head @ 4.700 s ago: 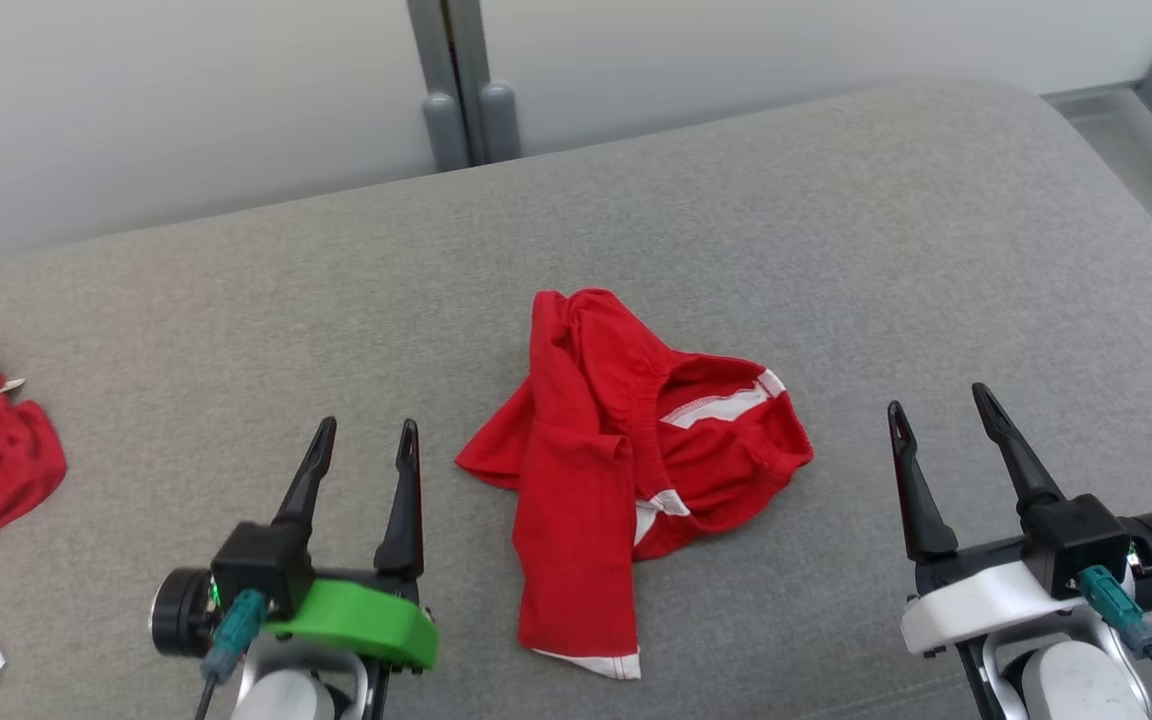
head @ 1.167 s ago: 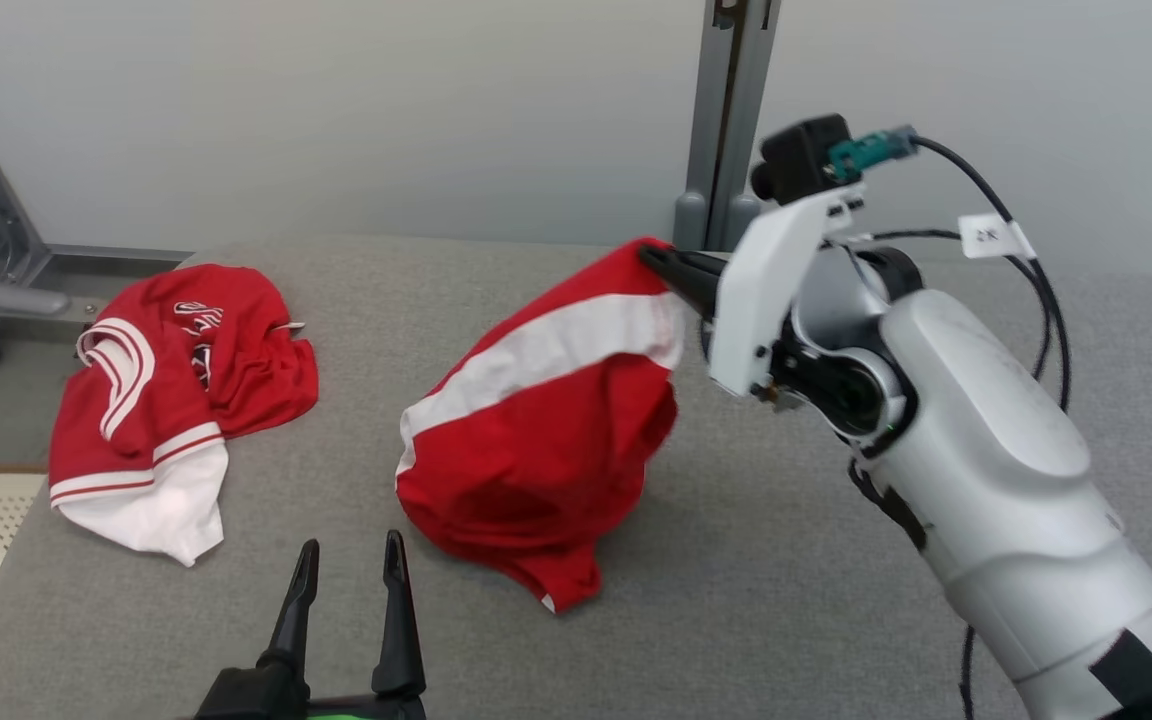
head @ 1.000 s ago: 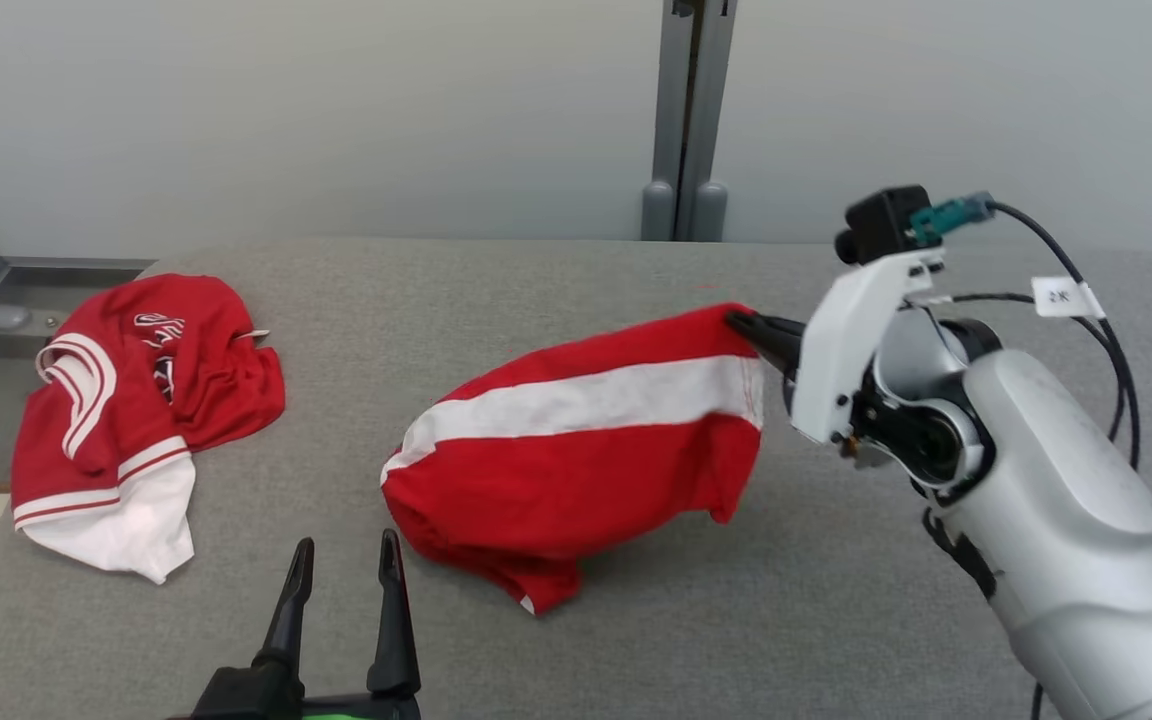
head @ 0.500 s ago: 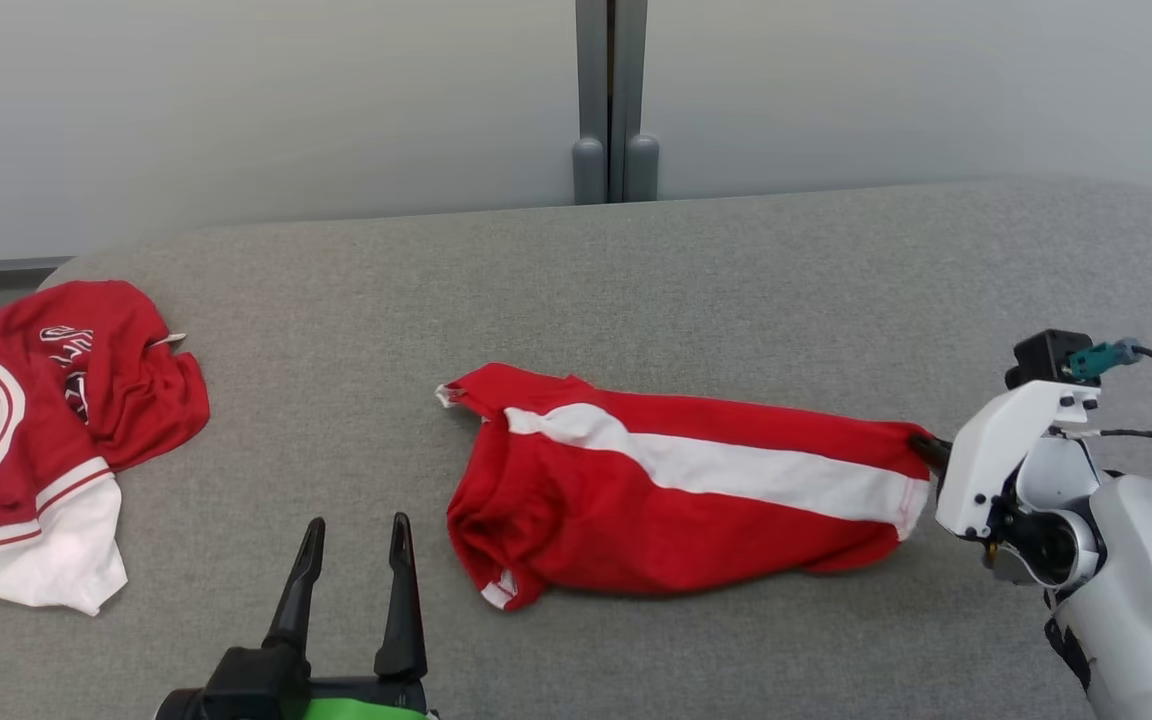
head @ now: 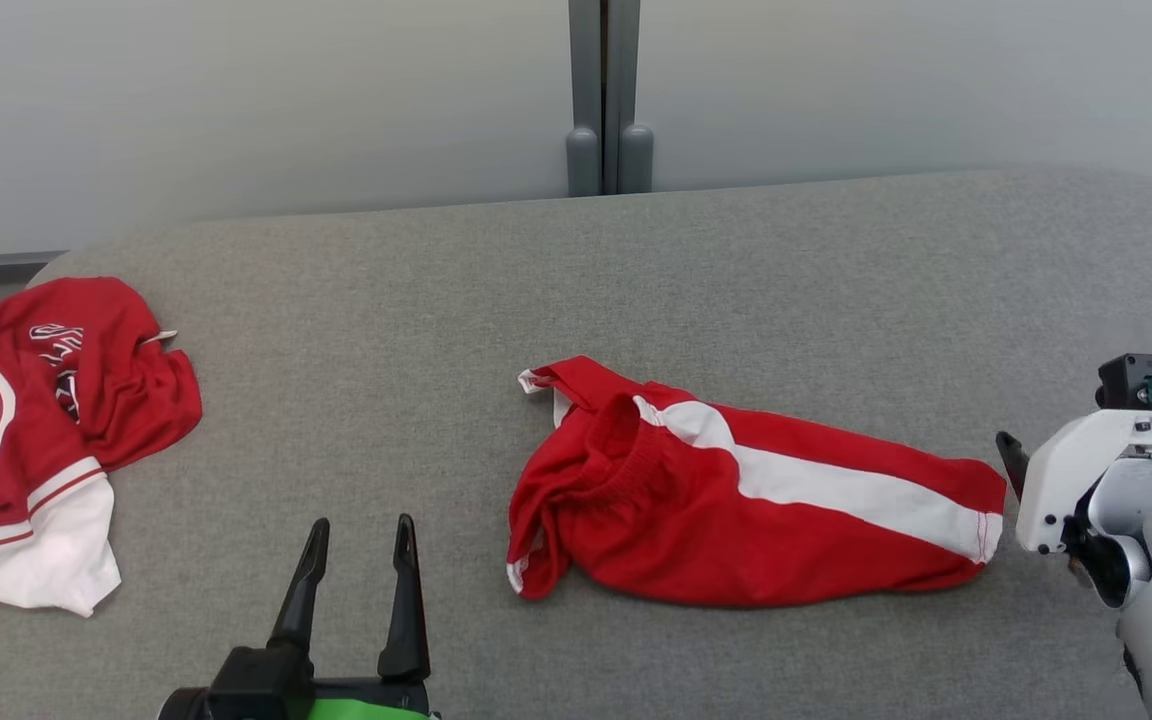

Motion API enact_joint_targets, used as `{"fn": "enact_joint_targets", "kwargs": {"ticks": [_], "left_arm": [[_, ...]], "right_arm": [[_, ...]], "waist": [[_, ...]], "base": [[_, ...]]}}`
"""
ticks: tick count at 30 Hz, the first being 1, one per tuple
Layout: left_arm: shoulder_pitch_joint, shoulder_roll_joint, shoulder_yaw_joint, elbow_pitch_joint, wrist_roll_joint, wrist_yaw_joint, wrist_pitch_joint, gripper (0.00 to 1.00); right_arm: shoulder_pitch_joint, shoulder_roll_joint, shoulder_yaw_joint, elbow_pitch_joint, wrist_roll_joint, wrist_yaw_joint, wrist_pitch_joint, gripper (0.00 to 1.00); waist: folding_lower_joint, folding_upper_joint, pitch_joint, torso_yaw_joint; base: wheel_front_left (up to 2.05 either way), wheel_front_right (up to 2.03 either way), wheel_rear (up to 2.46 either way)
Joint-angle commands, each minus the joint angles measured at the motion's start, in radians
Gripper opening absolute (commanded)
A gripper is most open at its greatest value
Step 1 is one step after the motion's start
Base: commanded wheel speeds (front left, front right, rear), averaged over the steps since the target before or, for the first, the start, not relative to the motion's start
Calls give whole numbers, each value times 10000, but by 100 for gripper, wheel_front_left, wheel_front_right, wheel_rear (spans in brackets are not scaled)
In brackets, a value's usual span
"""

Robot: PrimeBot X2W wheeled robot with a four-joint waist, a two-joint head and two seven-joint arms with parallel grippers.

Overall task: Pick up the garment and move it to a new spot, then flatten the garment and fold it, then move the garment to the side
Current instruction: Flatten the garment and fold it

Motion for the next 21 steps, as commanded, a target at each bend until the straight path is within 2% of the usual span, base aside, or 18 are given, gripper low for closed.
{"fn": "enact_joint_targets", "kwargs": {"ticks": [1, 6, 11, 14, 17, 21], "left_arm": [[-73, 29, 27, 2, 10, 5, -2, 100], [37, 29, 67, -71, -32, 83, -2, 100], [222, 29, 150, -203, -86, 140, -2, 100], [288, 29, 196, -279, -92, 190, -2, 100], [333, 31, 266, -317, -70, 202, -2, 100], [406, 31, 406, -323, -15, 141, -2, 100]], "right_arm": [[-94, -116, -45, -36, -253, -10, -266, 100], [148, -282, -443, -828, -1523, -12, -1713, 100], [1068, 322, -1100, -2523, -2681, -12, -3781, 100], [1912, 788, -968, -3423, -3408, -12, -4963, 100], [2801, 1339, -930, -4122, -4026, -13, -5579, 100], [3808, 1924, -693, -5065, -4474, -13, -5794, 100]], "waist": [[0, -1, -16, -17], [0, -1, -75, -70], [0, -1, -123, -176], [0, -1, -114, -238], [0, -1, -102, -290], [0, -1, -112, -315]], "base": [[0, 0, 0], [0, 0, 0], [0, 0, 0], [0, 0, 0], [0, 0, 0], [0, 0, 0]]}}
